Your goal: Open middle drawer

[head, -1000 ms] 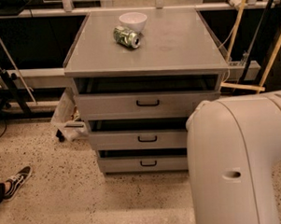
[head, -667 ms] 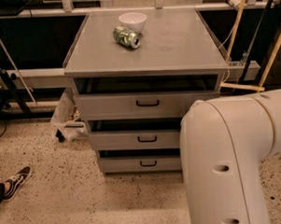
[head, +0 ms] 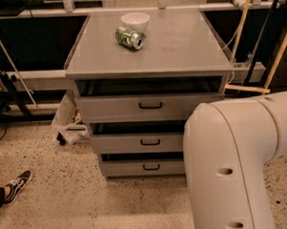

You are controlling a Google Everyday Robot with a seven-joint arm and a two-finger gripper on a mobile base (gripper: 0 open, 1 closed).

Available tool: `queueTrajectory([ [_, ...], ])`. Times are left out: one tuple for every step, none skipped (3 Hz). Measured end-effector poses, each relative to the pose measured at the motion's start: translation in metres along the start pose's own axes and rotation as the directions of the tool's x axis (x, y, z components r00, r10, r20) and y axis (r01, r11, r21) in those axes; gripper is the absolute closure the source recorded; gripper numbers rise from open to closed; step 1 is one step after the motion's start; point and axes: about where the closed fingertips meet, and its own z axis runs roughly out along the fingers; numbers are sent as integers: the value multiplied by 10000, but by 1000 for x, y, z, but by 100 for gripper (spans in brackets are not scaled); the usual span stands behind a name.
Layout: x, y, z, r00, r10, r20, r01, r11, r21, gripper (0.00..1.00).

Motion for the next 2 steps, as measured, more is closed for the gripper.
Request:
queueTrajectory([
  [-10, 6, 6, 9997, -12, 233, 14, 10000, -91, 0],
  [-60, 26, 30, 9917, -640, 1116, 677, 9973, -300, 0],
])
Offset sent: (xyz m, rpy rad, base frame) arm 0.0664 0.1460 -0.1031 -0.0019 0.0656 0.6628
